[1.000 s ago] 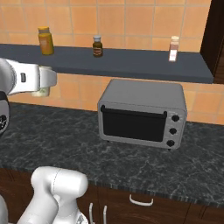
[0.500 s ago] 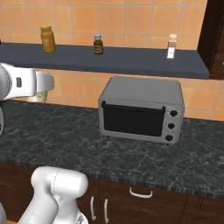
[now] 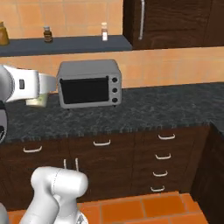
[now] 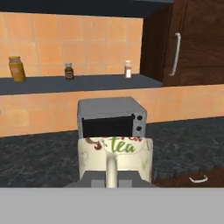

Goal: Gather all objects into one cabinet and sort the glasses and bowls to opposite sides.

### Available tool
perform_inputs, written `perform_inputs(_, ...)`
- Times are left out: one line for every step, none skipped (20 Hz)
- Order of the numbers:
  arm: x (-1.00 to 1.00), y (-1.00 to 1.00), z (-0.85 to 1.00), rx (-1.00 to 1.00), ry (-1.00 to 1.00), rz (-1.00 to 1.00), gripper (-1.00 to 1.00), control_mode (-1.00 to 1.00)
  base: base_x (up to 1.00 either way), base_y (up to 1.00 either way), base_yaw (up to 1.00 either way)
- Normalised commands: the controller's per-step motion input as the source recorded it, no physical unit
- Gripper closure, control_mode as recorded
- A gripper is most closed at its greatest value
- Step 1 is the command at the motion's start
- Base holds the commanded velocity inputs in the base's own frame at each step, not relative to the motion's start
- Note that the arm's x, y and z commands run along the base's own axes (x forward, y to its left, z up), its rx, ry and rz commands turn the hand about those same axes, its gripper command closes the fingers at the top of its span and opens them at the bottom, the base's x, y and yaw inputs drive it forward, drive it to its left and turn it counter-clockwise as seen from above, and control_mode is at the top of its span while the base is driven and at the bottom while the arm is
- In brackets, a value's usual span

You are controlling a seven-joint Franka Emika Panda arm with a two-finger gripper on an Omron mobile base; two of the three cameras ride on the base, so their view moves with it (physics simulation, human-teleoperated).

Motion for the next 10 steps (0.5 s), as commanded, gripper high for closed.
perform_inputs(0.00, 0.00, 0.00, 0.00, 0.00, 0.00, 1.00, 1.00, -0.52, -0.11, -0.80)
perform_inputs(0.00, 0.00, 0.00, 0.00, 0.00, 0.00, 1.00, 1.00, -0.41, -0.07, -0.84)
perform_inputs(0.00, 0.00, 0.00, 0.00, 0.00, 0.00, 1.00, 1.00, -0.36, -0.06, -0.84)
perform_inputs(0.00, 0.00, 0.00, 0.00, 0.00, 0.00, 1.00, 1.00, -0.32, -0.11, -0.82)
perform_inputs(0.00, 0.00, 0.00, 0.00, 0.00, 0.00, 1.00, 1.00, -0.31, -0.19, -0.80)
perform_inputs(0.00, 0.00, 0.00, 0.00, 0.00, 0.00, 1.00, 1.00, -0.29, -0.23, -0.79)
perform_inputs(0.00, 0.00, 0.00, 0.00, 0.00, 0.00, 1.00, 1.00, -0.28, -0.20, -0.81)
perform_inputs(0.00, 0.00, 0.00, 0.00, 0.00, 0.00, 1.00, 1.00, -0.28, -0.19, -0.81)
perform_inputs(0.00, 0.00, 0.00, 0.00, 0.00, 0.00, 1.00, 1.00, -0.26, -0.13, -0.83)
perform_inputs(0.00, 0.00, 0.00, 0.00, 0.00, 0.00, 1.00, 1.00, -0.17, -0.06, -0.86)
